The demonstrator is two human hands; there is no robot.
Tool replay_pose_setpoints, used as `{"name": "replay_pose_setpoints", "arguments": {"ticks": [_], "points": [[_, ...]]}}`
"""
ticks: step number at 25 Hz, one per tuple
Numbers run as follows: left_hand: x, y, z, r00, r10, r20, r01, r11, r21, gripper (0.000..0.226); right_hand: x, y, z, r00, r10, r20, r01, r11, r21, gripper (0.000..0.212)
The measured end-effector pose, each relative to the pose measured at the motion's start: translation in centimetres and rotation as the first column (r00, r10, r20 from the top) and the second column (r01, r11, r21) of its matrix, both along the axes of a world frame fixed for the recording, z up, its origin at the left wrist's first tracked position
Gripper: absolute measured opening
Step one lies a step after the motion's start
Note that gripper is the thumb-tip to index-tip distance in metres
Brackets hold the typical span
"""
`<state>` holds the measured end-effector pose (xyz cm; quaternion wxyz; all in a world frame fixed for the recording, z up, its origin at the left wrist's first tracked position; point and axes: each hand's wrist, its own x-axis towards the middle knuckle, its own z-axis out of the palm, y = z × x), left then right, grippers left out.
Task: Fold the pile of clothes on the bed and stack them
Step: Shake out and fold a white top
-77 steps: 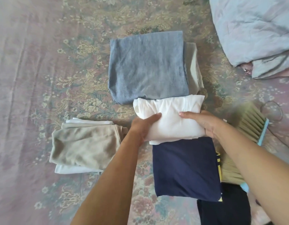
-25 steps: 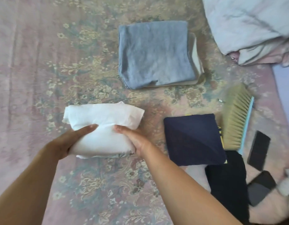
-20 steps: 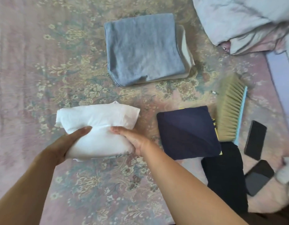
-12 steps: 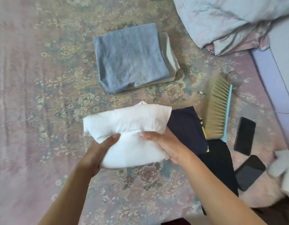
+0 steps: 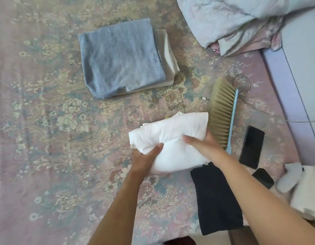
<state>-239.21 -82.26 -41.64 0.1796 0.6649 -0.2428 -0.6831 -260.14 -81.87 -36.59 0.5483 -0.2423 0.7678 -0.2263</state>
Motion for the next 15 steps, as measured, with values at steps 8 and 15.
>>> {"name": "replay_pose_setpoints", "arguments": {"ticks": [8, 15], "points": [[-0.4, -1.3, -0.5, 0.993, -0.064, -0.094, 0.079, 0.982, 0.169, 0.1, -1.6, -1.4, -1.2, 0.974, 0.2, 0.108, -0.216, 0.961, 0.17, 0.095], [-0.3, -2.6, -0.7, 0.933, -0.064, -0.355, 0.136, 0.974, 0.182, 0.056, -2.9, -1.6, -4.3, 0.952, 0.041, 0.303, -0.083, 0.989, 0.126, 0.12]]}}
